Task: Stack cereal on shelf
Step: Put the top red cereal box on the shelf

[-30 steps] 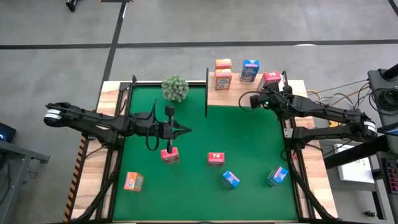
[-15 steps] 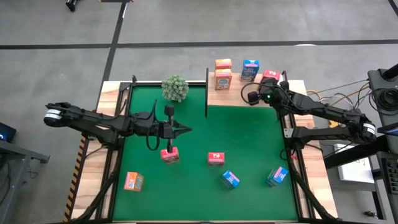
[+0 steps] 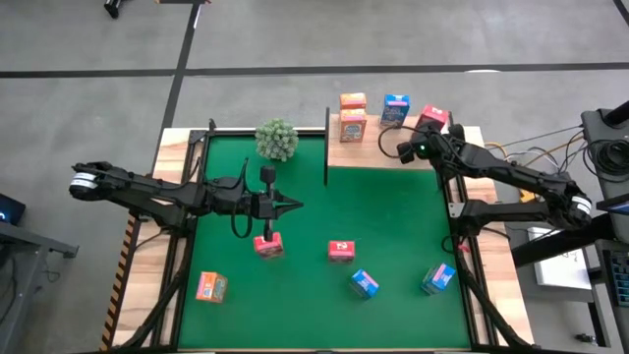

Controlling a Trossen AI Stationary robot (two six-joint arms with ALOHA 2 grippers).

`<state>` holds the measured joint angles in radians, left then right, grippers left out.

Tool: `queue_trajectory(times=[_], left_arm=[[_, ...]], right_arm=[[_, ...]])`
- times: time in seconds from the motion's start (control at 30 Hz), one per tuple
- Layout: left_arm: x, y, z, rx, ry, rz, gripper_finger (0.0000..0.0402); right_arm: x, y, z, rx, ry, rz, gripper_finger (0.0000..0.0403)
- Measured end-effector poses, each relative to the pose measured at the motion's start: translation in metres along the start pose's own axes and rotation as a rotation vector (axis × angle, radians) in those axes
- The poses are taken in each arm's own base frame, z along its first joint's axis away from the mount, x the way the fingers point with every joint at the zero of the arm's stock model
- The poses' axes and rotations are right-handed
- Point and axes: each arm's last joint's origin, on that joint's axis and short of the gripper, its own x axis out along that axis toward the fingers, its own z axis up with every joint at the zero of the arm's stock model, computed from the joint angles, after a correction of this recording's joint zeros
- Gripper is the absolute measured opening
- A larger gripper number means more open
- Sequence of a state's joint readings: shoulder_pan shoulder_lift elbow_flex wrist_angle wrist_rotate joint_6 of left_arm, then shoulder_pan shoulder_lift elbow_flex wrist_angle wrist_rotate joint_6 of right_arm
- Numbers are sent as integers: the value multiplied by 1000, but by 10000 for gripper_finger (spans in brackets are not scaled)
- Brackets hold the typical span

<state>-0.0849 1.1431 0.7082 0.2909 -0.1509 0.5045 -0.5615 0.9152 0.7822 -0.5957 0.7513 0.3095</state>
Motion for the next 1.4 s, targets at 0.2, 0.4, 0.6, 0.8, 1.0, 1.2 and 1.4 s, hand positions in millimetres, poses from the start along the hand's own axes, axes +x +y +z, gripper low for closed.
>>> queue_trajectory(times=[0.2,0.4,0.6,0.8,1.0,1.2,1.4], left_arm=[[0,0,0,0,0,0,0],[0,0,0,-4,1,-1,0],[0,0,0,-4,1,0,0],[0,0,0,-4,0,0,0],[0,0,0,-4,0,0,0],[0,0,0,-4,0,0,0],[0,0,0,-4,-1,0,0]], right_arm=[[0,2,-2,3,49,123,9],[-10,-7,-6,33,187,110,9],[-15,-15,3,26,137,-20,9],[-15,-17,12,-5,69,-76,9],[-2,-17,15,-42,76,-110,9],[13,-16,14,-107,129,-149,9],[17,-13,15,-108,131,-139,9]])
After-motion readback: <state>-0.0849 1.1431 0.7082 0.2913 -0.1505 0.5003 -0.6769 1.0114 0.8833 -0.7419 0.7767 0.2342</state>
